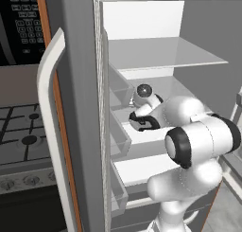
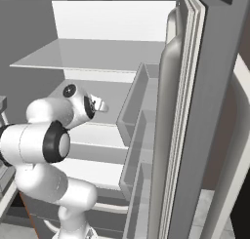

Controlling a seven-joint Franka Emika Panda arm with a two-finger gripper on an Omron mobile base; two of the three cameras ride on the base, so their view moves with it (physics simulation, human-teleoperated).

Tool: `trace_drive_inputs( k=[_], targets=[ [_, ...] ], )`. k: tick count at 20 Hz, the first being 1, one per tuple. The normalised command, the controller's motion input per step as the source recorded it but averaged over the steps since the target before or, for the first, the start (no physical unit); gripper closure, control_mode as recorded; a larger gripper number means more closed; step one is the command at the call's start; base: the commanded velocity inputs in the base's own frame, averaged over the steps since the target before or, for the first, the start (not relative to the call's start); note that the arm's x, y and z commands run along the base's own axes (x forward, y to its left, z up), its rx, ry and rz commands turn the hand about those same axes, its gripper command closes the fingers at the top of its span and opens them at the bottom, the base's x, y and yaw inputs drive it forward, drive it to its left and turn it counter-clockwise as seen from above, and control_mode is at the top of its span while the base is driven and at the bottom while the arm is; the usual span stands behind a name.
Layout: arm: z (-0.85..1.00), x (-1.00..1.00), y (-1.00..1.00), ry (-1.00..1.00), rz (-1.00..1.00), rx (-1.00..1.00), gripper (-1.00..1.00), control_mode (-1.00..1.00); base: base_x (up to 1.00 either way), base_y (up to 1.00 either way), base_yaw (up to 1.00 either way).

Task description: Place one mushroom and one fish in each tupperware on the nearby counter, to pack two identical lunches.

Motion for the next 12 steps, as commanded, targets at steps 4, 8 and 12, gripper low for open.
trace_drive_inputs(
  k=[4, 8, 12],
  targets=[
    [0.52, -1.00, -0.57, 0.04, 0.00, 0.09, 1.00, -1.00, 0.00, 0.00, 0.00],
    [0.99, -0.85, -0.41, 0.19, 0.00, 0.07, 1.00, -1.00, 0.00, 0.00, 0.00],
    [1.00, -0.73, -0.15, 0.35, 0.00, 0.01, 1.00, -1.00, 0.00, 0.00, 0.00]
  ],
)
